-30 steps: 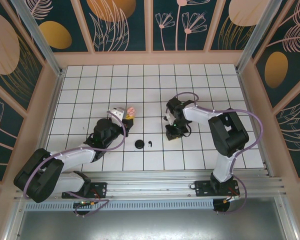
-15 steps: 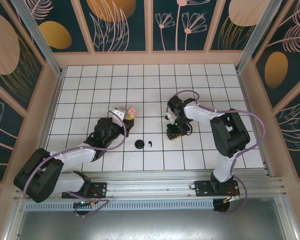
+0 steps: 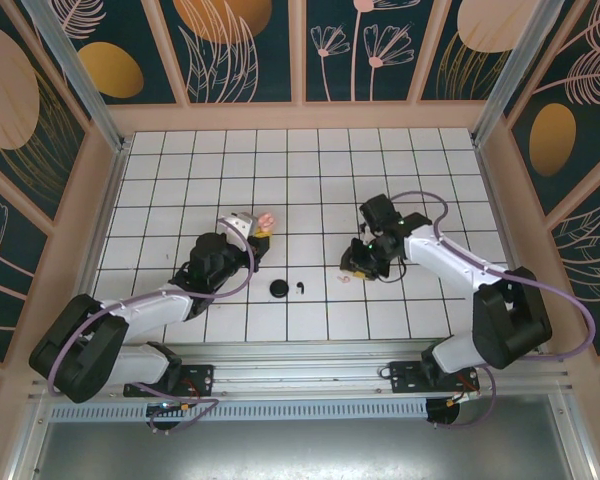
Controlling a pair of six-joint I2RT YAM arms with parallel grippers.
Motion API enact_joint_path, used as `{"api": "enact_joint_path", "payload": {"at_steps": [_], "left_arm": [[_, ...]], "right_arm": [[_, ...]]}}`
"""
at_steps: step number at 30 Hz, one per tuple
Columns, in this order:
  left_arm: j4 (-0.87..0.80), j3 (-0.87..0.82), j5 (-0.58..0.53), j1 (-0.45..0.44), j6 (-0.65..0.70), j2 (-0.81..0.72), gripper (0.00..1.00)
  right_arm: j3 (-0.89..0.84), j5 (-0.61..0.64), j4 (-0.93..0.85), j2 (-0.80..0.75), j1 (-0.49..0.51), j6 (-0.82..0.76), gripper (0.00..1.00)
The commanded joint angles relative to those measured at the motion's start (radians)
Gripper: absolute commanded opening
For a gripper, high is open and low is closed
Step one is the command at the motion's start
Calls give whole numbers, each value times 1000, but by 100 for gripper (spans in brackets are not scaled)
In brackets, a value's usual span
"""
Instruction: Insert the wireless bluetooth earbuds into the charging case
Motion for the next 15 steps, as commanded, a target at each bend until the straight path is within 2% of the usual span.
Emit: {"api": "enact_joint_path", "payload": {"at_steps": [1,15], "left_arm": [[21,35,27,3,15,12,8],[18,41,23,4,10,10,8]], "right_arm": [[-45,-11,69,-6,6,124,33],[-54,13,129,115,4,76,32]]}}
